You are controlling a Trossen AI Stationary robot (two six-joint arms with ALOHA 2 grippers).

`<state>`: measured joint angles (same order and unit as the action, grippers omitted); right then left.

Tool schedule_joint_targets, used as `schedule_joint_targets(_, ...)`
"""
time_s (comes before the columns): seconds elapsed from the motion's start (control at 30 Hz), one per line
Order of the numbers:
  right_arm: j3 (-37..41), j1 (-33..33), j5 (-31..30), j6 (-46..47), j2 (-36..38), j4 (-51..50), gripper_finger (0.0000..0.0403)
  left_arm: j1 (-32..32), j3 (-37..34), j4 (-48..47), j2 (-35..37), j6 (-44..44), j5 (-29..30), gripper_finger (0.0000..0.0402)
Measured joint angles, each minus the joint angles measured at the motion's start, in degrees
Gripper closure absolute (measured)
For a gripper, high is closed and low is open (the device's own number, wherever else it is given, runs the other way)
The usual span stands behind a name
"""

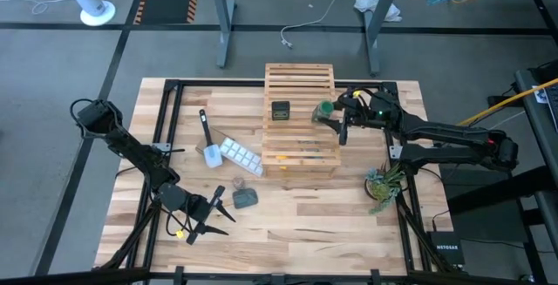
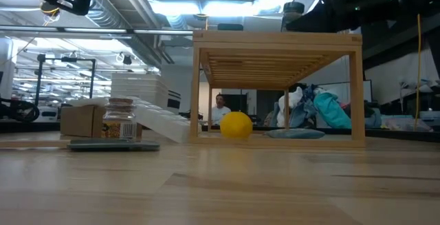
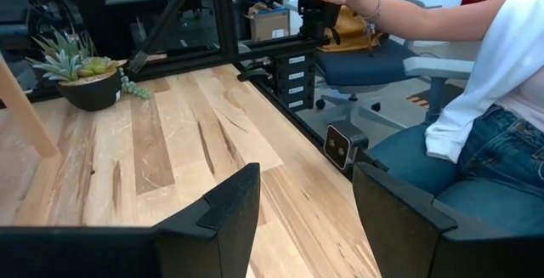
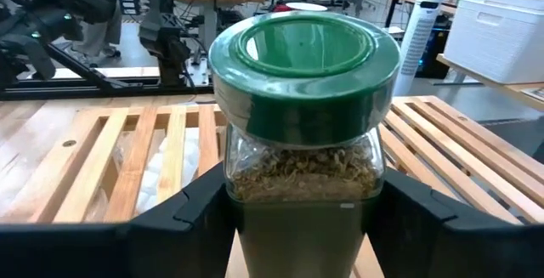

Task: Shelf spices
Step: Put the green seasoning bottle on the shelf

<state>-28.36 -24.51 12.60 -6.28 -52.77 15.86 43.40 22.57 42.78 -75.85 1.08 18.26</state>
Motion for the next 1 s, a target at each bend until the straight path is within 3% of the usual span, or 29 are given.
schedule_joint_targets(1.0,-0.74,0.11,-0.13,2.19,0.02,1.55,0.0176,0.00,0.00,-0.13,0.00,-0.02,0.00,0.0219)
